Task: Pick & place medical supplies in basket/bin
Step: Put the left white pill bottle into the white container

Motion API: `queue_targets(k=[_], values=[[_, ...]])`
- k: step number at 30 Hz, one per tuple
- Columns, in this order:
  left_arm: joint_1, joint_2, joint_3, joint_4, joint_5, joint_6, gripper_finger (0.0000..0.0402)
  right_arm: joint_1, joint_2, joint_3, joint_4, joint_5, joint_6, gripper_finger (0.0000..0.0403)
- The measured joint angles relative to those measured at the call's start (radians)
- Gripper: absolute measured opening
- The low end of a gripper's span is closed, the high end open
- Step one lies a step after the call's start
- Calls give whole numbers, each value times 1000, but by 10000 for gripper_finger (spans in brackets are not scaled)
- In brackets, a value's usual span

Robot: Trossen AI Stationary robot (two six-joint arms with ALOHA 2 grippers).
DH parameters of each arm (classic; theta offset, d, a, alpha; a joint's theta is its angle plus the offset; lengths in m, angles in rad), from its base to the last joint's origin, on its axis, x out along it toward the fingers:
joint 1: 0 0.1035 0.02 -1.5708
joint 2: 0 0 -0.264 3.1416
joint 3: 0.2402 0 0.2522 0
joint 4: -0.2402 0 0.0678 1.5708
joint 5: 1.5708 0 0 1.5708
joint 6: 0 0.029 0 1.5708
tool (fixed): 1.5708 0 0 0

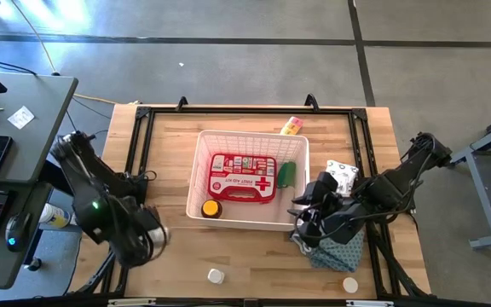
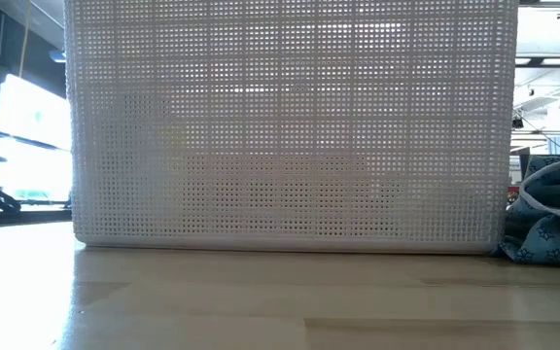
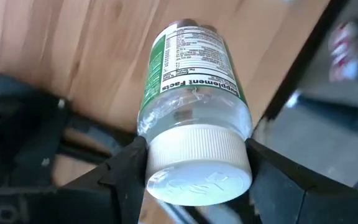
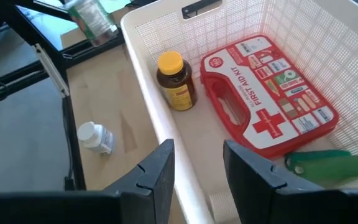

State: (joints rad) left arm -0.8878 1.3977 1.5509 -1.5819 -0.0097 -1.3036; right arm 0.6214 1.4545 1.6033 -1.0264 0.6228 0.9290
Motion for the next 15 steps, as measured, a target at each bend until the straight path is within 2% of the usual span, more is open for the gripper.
queue_targets(k=[6, 15], values=[[70, -15, 126, 9, -152, 61, 265, 0, -8, 0, 6, -12, 16, 129], [157, -15, 358, 92, -181, 419, 265, 0, -8, 0, 7, -37, 72, 129]])
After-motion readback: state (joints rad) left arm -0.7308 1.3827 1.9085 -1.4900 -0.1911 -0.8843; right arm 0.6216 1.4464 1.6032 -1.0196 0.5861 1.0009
